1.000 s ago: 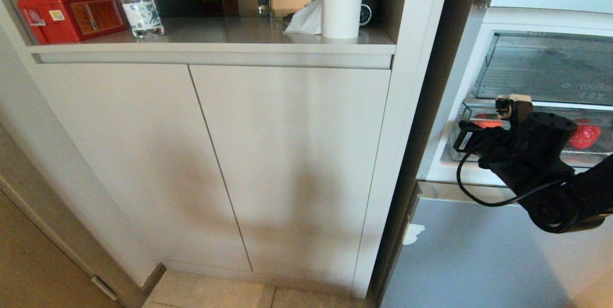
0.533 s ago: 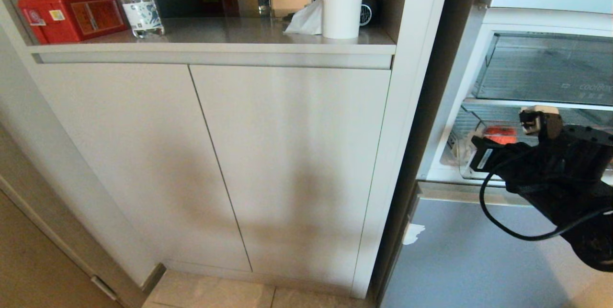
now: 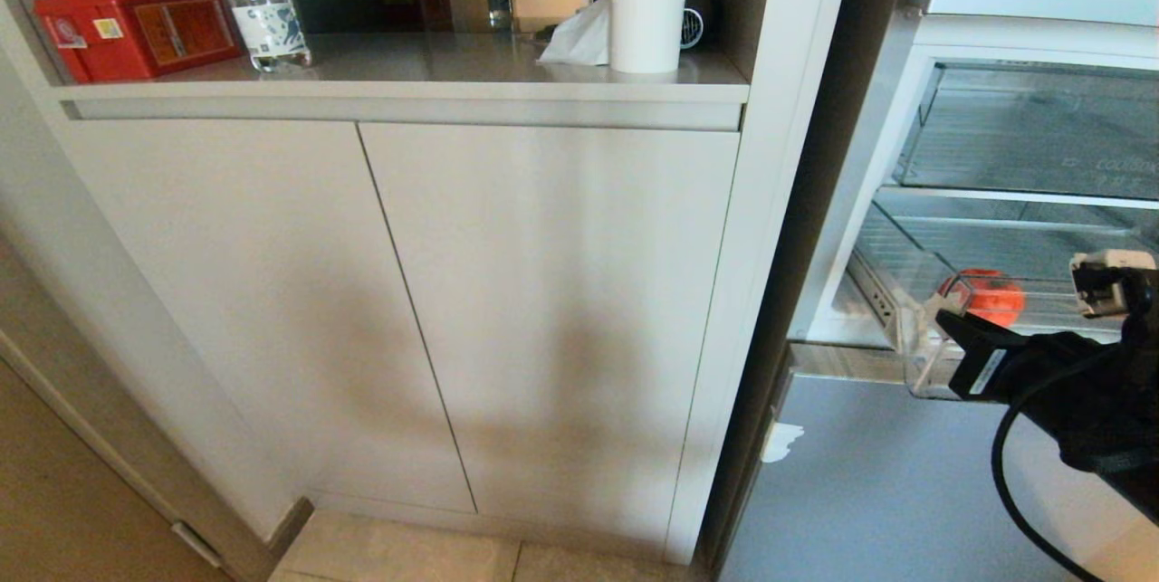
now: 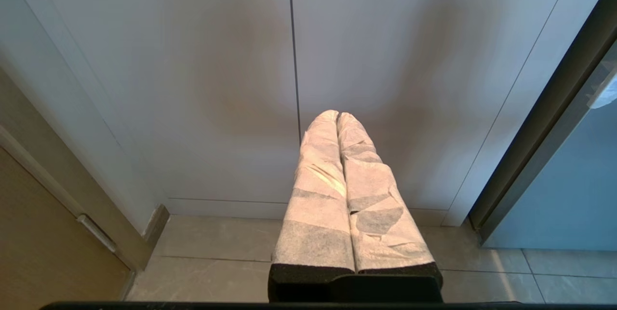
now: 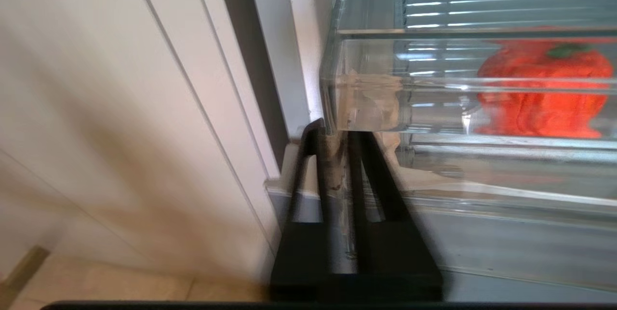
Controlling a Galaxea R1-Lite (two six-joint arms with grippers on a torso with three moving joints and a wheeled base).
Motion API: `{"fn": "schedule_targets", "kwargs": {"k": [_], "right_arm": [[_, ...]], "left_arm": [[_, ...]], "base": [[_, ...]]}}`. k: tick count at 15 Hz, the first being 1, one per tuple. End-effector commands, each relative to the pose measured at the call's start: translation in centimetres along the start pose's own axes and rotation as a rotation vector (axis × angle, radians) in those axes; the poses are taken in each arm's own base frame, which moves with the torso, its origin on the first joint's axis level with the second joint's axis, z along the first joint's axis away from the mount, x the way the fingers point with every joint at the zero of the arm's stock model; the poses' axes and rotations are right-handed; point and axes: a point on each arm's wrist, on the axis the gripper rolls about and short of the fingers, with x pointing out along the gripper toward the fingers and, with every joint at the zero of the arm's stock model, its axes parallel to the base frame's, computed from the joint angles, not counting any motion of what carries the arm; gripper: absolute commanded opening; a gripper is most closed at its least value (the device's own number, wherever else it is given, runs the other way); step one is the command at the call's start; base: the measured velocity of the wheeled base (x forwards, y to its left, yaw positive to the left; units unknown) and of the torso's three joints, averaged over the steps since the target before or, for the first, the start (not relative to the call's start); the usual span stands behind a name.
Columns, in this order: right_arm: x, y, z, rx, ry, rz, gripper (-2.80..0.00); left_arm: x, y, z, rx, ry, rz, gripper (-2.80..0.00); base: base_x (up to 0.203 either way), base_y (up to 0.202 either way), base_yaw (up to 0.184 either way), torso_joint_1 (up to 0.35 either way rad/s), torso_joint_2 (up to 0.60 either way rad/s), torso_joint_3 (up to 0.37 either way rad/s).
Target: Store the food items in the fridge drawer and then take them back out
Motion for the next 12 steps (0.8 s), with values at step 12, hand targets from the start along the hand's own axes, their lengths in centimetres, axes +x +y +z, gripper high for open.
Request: {"fn": "schedule_targets", "kwargs": {"k": [12], "right_arm": [[-14.1,-0.5,4.3,0.007,0.122,-0.021,0.00]], "left_arm": [[0.0,0.0,0.0,0.000,0.001,0.000,-2.80]], "base": [[0.000,0.000,0.000,0.000,0.00,0.000]]}}
